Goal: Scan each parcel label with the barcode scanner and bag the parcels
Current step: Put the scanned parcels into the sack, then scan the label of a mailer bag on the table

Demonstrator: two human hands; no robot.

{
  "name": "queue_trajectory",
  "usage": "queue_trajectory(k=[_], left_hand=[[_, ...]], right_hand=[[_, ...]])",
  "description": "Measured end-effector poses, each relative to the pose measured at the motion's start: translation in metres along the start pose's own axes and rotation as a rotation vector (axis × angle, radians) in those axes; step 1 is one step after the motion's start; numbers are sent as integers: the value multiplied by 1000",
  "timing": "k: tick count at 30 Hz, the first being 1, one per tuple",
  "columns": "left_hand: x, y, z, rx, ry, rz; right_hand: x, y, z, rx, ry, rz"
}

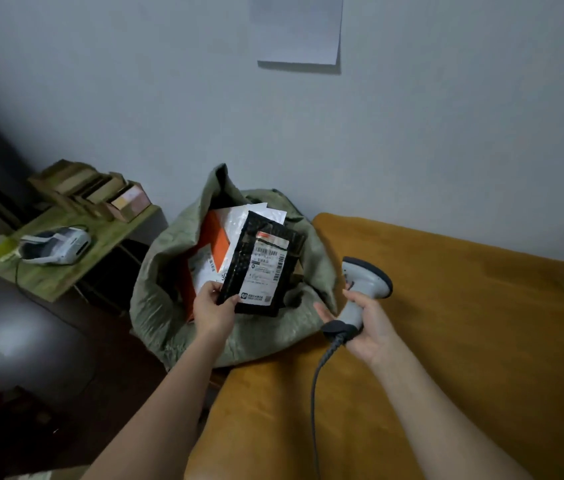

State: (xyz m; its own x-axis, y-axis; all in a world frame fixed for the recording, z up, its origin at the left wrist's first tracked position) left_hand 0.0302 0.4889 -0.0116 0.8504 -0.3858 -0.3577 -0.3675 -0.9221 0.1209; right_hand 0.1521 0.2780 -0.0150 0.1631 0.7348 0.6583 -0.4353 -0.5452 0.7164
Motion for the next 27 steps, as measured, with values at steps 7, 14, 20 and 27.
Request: queue_trajectory(k=[7, 14, 20, 27], left_hand=[[-3, -29, 10, 149, -103, 4], [10, -23, -5, 231, -310, 76], [32, -17, -8, 303, -605, 177], [73, 8, -39, 391, -650, 16]], right_hand=[[-5, -29, -12, -13, 83, -102], [-16, -10, 4, -85, 106, -131], [-26, -5, 10, -66, 83, -142], [-54, 29, 60, -205, 130, -159]])
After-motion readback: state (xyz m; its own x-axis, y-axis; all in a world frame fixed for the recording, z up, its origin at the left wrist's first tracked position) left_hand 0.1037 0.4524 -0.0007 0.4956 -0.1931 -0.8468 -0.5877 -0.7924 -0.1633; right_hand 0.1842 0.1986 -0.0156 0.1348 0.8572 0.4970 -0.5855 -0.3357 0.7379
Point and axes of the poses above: each hand's wrist, its own y-axis away from the middle knuckle, its own x-axis out of the palm, z = x × y, the point moved 5 cm from there along -y, towards the middle knuckle, and after that the axes turned 2 degrees about -z, right-handed, at the moved point
